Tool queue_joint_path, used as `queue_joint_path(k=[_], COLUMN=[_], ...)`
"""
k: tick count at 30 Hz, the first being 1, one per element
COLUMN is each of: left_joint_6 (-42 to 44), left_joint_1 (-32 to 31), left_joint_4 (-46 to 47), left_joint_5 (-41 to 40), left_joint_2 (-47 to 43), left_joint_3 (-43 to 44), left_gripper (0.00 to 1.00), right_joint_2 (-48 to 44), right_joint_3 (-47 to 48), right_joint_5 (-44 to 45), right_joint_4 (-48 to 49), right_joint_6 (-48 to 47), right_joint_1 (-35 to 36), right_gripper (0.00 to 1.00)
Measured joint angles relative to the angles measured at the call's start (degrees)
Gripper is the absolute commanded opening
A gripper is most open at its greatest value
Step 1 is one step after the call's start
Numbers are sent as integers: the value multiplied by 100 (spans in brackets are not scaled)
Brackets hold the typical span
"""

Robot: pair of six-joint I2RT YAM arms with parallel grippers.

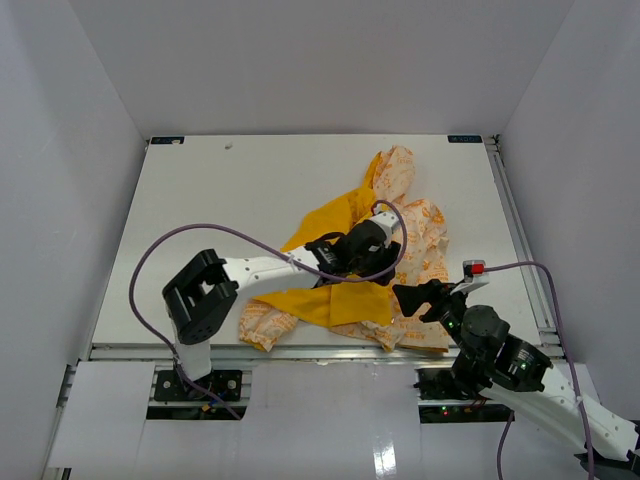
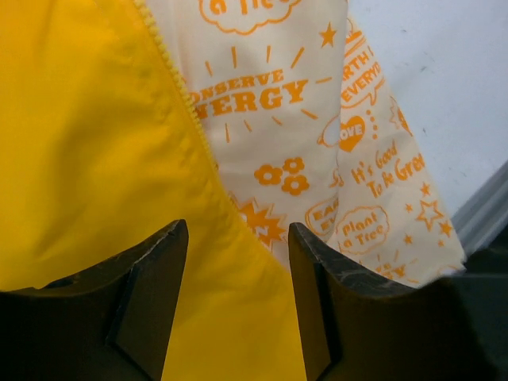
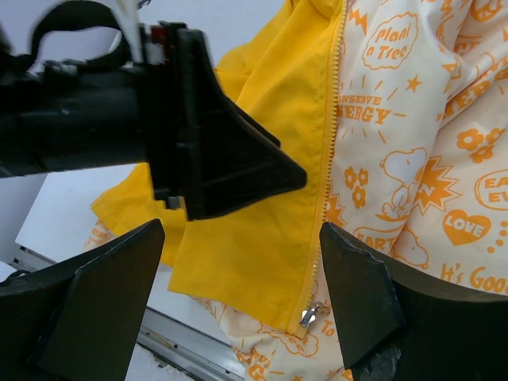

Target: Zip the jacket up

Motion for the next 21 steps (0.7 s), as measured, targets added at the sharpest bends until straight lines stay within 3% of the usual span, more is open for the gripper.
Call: queue_joint_path(k=[3, 6, 9, 13, 16, 21], left_joint_6=[-40, -85, -208, -372, -396, -359], left_joint_1=[-129, -166, -166, -166, -166, -165], left_joint_4=[-281, -528, -832, -1026, -948, -732], left_joint_5=[-338, -621, -939, -1289, -1342, -1165], left_joint_2=[616, 1167, 1540, 1598, 1324, 568], left_joint_3=[551, 956, 1171, 1153, 864, 293], left_gripper=[69, 62, 31, 5, 0, 0], right_joint_2=[-224, -253, -253, -253, -253, -253], right_joint_3=[0, 0, 0, 0, 0, 0], right_joint_5=[57, 65, 68, 67, 76, 61], right_joint_4=[-153, -218, -238, -254, -258, -257], right_joint_6=[0, 0, 0, -2, 0, 7], right_joint_1=[0, 0, 0, 0, 0, 0], right_gripper=[86, 87, 87, 88, 89, 89])
